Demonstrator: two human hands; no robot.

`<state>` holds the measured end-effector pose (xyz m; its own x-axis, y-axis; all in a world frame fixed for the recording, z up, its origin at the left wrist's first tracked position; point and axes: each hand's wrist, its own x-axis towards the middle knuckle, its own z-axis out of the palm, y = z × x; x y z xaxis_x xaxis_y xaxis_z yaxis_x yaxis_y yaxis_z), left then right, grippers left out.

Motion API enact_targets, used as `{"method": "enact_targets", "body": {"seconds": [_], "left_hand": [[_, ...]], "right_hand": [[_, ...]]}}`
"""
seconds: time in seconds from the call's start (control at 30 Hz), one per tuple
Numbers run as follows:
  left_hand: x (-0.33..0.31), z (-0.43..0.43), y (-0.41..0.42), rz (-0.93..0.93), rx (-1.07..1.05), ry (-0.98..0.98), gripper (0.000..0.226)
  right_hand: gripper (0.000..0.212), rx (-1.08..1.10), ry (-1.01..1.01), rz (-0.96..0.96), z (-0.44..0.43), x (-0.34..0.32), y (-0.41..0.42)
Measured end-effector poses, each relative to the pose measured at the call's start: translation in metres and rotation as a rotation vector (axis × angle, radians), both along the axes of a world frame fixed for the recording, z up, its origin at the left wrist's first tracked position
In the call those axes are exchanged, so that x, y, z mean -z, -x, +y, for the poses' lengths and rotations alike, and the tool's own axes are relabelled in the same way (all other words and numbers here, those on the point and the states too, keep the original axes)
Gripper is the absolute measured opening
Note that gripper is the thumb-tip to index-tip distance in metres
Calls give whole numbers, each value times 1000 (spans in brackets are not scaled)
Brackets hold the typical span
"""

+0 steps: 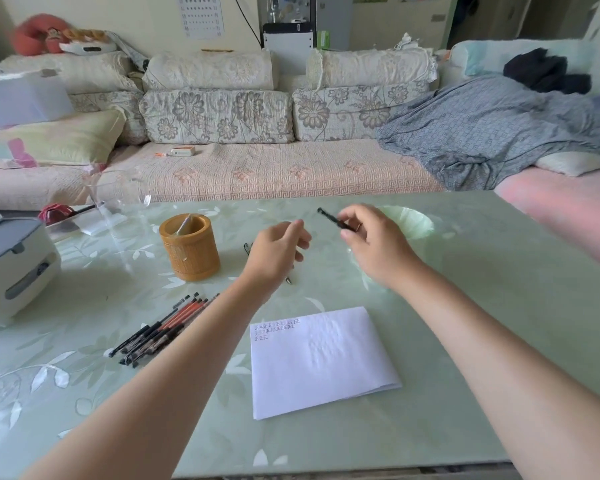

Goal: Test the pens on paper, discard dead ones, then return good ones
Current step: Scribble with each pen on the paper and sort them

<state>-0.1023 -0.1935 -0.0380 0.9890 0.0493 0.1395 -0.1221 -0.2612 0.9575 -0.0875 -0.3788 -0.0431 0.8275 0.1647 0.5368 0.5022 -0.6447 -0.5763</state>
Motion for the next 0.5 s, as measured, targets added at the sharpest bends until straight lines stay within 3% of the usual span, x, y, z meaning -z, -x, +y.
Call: {"method": "enact_targets", "body": {"seconds": [0.07, 0.27, 0.37, 0.5], "left_hand": [[-3, -17, -14, 31, 22, -2, 30], [8, -68, -53, -14, 149, -403, 16], [11, -87, -66, -56, 101, -453, 37], [17, -104, -78, -30, 108, -495, 46]], "right_hand": [[17, 126, -108, -96, -20, -12, -11], [12, 282, -225, -137, -57, -32, -34], [3, 330, -115, -49, -62, -16, -47], [6, 324, 99, 119, -65, 3, -54]]}}
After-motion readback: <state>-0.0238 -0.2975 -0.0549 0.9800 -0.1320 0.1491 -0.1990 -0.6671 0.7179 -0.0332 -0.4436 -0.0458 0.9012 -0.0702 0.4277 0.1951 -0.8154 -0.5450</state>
